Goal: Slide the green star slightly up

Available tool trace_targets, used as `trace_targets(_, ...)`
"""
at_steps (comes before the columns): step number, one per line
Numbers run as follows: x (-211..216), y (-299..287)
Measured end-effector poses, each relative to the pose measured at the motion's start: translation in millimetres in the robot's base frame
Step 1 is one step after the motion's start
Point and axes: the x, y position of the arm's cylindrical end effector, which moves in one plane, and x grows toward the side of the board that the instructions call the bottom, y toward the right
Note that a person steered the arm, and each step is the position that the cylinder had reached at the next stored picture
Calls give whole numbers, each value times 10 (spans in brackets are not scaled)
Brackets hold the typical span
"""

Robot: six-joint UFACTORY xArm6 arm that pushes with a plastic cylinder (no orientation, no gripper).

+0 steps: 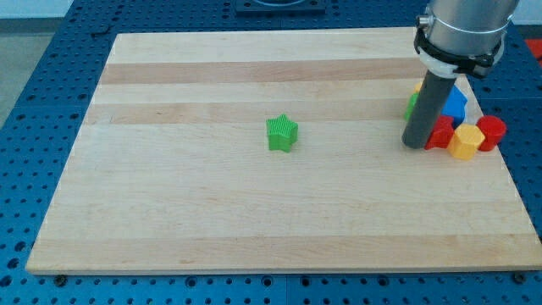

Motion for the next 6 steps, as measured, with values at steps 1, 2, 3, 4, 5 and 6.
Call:
trace_targets(1, 9, -377)
trace_targets(2, 278, -846)
trace_targets(3, 656, -1145)
trace_targets(4, 590, -1589)
trace_targets(5, 245, -1862)
trace_targets(6, -52, -1872)
